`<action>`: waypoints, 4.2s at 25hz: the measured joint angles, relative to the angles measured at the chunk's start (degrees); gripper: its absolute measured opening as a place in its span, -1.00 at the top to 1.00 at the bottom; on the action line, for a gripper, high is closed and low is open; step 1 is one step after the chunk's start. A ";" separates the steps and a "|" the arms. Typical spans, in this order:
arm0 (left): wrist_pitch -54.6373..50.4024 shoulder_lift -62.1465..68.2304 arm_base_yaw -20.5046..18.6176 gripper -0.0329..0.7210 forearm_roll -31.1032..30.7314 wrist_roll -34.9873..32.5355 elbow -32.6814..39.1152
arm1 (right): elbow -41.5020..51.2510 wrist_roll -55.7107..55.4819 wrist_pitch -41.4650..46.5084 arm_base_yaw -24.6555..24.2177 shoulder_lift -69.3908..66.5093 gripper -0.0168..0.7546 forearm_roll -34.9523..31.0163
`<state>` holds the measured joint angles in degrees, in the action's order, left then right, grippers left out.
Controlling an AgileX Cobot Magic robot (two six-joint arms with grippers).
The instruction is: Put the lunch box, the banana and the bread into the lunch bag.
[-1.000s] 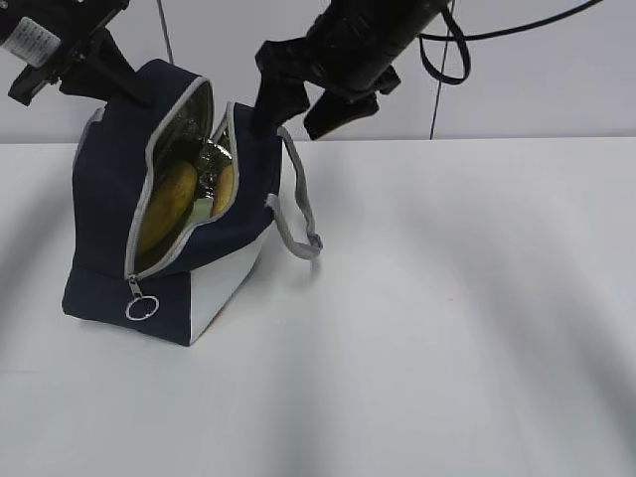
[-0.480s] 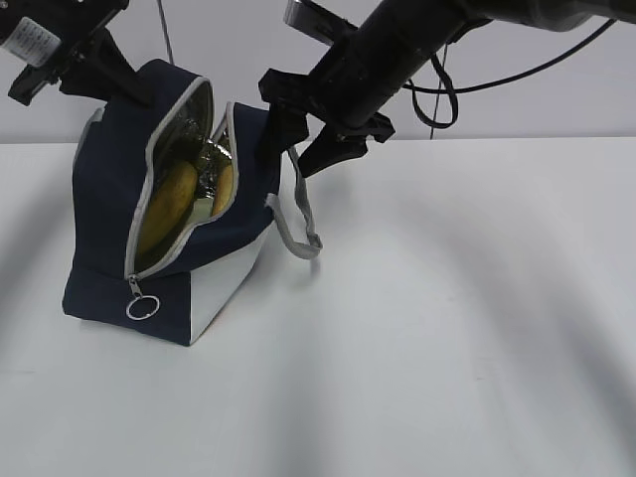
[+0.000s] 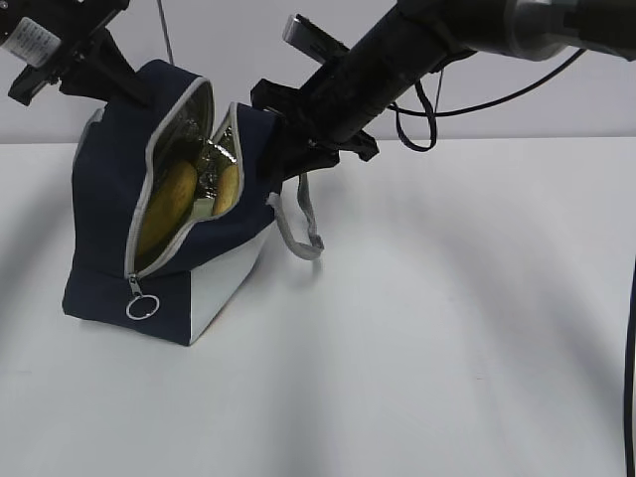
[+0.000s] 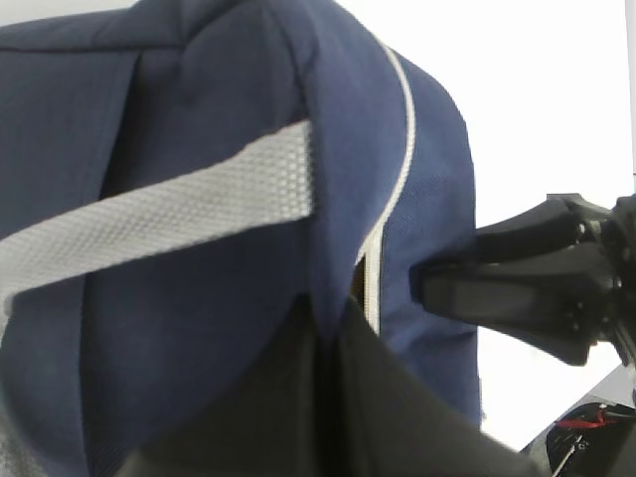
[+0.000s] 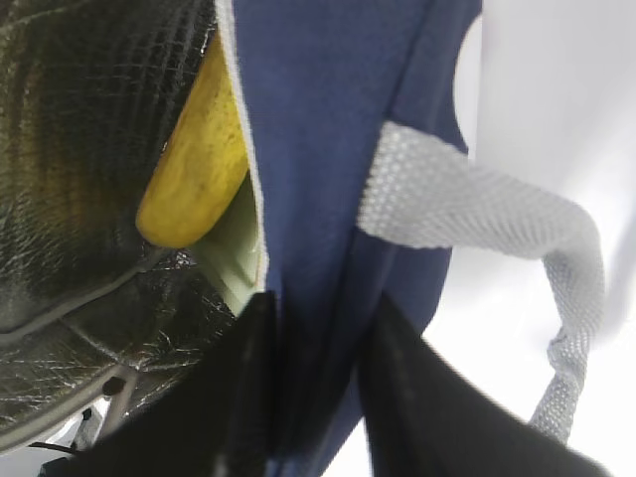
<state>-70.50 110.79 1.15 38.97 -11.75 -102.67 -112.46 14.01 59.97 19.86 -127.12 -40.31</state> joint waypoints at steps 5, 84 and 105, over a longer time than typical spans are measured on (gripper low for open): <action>0.00 0.00 0.00 0.92 -0.29 0.00 0.00 | 0.00 2.63 -0.11 0.00 0.00 0.95 -0.14; 0.50 -0.61 3.57 -0.22 0.31 -0.16 -4.05 | -4.94 5.45 11.28 -4.01 14.37 -0.60 23.46; -0.96 -20.75 3.57 -0.22 -5.52 -0.16 6.50 | 30.73 12.80 -9.44 8.53 45.38 -0.56 25.72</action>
<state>-71.46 90.04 4.72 33.46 -11.91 -96.17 -81.73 26.82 50.53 28.39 -81.74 -14.59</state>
